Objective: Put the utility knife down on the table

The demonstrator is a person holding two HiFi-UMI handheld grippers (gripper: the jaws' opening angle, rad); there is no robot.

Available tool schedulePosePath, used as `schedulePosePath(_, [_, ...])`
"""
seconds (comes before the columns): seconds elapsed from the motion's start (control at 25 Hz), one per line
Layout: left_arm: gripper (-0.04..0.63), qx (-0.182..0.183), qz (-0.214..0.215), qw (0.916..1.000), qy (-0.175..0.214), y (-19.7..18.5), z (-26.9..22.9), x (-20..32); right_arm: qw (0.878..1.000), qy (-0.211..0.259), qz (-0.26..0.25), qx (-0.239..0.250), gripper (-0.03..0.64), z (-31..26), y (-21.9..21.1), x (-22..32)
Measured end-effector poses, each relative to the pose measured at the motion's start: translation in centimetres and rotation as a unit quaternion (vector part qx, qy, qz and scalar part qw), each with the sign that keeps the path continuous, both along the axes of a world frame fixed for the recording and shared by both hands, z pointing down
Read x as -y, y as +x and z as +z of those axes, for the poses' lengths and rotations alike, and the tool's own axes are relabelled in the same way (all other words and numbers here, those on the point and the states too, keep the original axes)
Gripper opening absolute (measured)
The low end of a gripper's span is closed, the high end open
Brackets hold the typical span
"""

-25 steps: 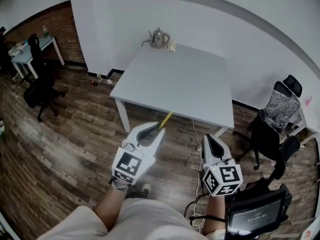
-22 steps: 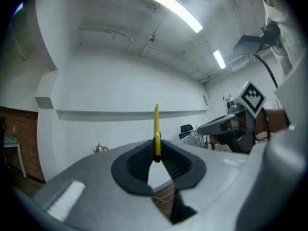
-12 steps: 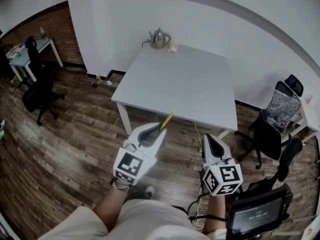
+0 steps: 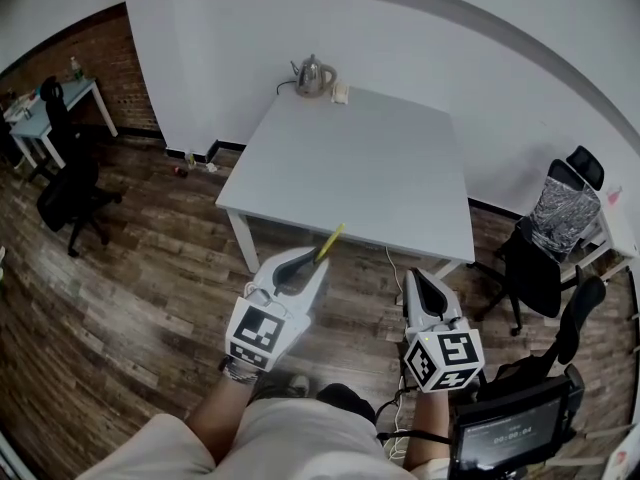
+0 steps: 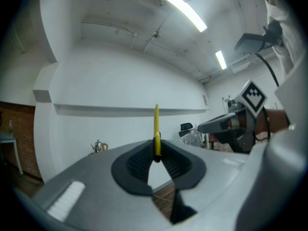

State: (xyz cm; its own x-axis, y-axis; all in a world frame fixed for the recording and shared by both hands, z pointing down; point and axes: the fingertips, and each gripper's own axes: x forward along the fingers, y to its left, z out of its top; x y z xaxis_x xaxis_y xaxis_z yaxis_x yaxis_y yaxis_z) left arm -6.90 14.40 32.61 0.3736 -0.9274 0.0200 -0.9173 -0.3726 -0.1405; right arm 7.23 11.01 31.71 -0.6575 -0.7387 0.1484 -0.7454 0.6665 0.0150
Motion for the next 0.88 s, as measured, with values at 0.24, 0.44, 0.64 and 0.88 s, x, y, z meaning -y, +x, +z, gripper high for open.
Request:
schedulePosePath(0.24, [0.057,-0.003,0.001,1.0000,-0.001,-0.6,0.3,0.9,1.000,-0.004,0.000,-0.002,0.001,0.5,-0.8,0.8])
schedulePosePath(0.44, [0.057,-0.003,0.005,1.0000,0.000,-1.0,0.3,1.5,1.000,0.000,0.001,0.001,0.000,0.1,-1.4,1.5])
schedulePosePath(0.64, [0.057,0.000,0.004,1.0000,0.000,-1.5,0.2,2.1,1.000,-0.001,0.009,0.005,0.000,0.3,-1.4,2.0])
schedulePosePath(0.88, [0.057,-0.007,0.001,0.9999,-0.015,-1.9,1.2,2.0,1.000,-0.019,0.009,0.004,0.000,1.5,-1.7,2.0])
